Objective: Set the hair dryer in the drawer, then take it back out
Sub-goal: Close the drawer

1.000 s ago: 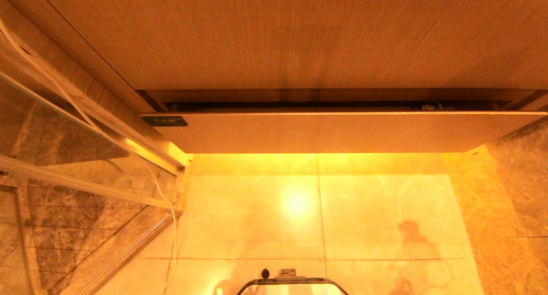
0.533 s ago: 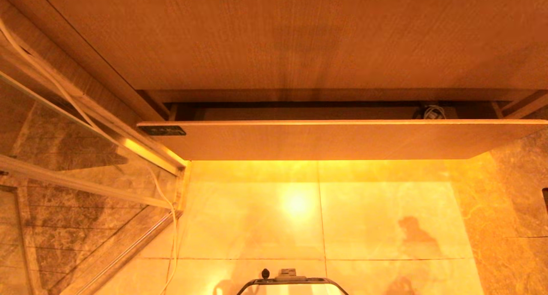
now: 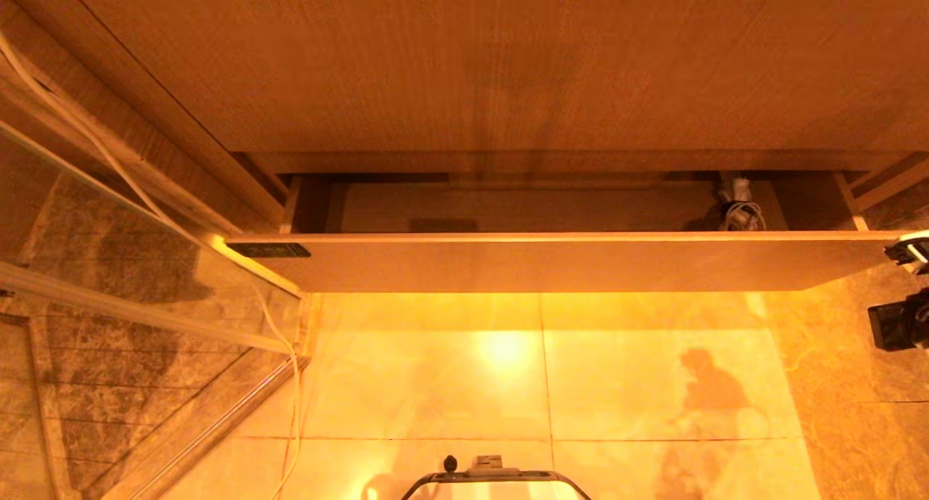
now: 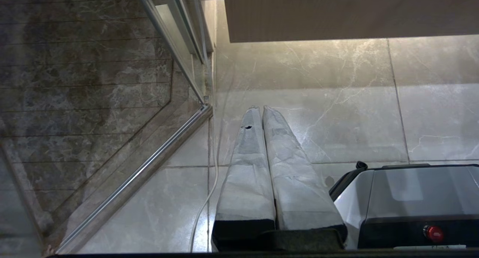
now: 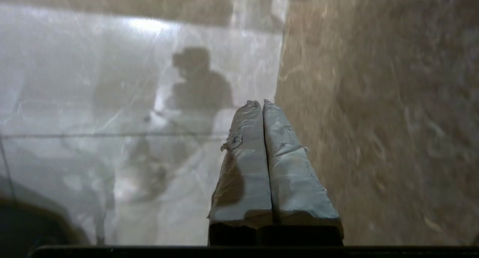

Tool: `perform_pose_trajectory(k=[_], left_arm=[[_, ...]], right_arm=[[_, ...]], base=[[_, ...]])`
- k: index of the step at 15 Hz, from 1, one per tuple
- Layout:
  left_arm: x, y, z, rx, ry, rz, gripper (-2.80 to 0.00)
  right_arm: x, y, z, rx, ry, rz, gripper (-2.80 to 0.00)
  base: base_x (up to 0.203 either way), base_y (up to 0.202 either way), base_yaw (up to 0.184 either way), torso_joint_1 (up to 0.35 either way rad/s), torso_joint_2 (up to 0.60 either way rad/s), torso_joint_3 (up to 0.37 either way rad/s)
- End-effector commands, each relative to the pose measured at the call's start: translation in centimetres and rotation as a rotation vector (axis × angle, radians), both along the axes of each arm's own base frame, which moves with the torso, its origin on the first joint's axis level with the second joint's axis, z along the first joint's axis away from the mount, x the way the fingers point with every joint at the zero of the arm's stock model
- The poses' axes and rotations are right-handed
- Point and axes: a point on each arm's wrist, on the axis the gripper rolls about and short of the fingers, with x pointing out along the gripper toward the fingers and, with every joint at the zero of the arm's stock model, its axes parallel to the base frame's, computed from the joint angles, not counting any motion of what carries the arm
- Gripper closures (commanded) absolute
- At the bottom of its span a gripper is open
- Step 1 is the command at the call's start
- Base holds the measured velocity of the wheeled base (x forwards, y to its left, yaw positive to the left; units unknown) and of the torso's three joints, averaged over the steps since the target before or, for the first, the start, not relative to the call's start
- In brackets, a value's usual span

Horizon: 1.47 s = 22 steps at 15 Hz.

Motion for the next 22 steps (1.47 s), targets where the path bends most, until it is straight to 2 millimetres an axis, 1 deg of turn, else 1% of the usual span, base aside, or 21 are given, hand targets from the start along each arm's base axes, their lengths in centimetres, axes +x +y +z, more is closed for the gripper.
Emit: perform_pose_trajectory(k=[1, 5, 9, 12, 14, 15, 17, 18, 21, 22], left_arm=[[0.0, 0.0, 0.0, 0.000, 0.001, 0.000, 0.00], [0.0, 0.0, 0.0, 0.000, 0.001, 0.000, 0.00], [0.0, 0.0, 0.0, 0.000, 0.001, 0.000, 0.00], [0.0, 0.0, 0.0, 0.000, 0.001, 0.000, 0.00], [0.0, 0.0, 0.0, 0.000, 0.001, 0.000, 0.00], [0.0, 0.0, 0.0, 0.000, 0.001, 0.000, 0.00], [0.0, 0.0, 0.0, 0.000, 0.002, 0.000, 0.00], [0.0, 0.0, 0.0, 0.000, 0.001, 0.000, 0.00], [0.0, 0.0, 0.0, 0.000, 0.001, 0.000, 0.00], [0.0, 0.0, 0.0, 0.000, 0.001, 0.000, 0.00]], right_arm=[[1.3, -0.7, -1.3, 0.014, 0.013, 0.015, 0.00], [2.3, -1.1, 0.5, -0.004, -0.068, 0.049, 0.00], [2.1, -1.0, 1.7, -0.019, -0.122, 0.080, 0.00], [2.0, -0.9, 2.1, -0.023, -0.135, 0.088, 0.00], [2.3, -1.0, 2.6, -0.048, -0.179, 0.092, 0.00], [2.8, -1.2, 2.8, -0.061, -0.206, 0.099, 0.00], [3.8, -1.7, 2.6, -0.078, -0.247, 0.120, 0.00], [4.7, -2.1, 2.2, -0.083, -0.259, 0.126, 0.00], [7.3, -3.4, 1.9, -0.103, -0.298, 0.132, 0.00], [7.9, -3.7, 1.6, -0.099, -0.301, 0.131, 0.00]], base=[[0.000, 0.000, 0.000, 0.000, 0.00, 0.000], [0.000, 0.000, 0.000, 0.000, 0.00, 0.000], [0.000, 0.000, 0.000, 0.000, 0.00, 0.000], [0.000, 0.000, 0.000, 0.000, 0.00, 0.000], [0.000, 0.000, 0.000, 0.000, 0.00, 0.000], [0.000, 0.000, 0.000, 0.000, 0.00, 0.000], [0.000, 0.000, 0.000, 0.000, 0.00, 0.000], [0.000, 0.000, 0.000, 0.000, 0.00, 0.000], [0.000, 0.000, 0.000, 0.000, 0.00, 0.000], [0.000, 0.000, 0.000, 0.000, 0.00, 0.000]])
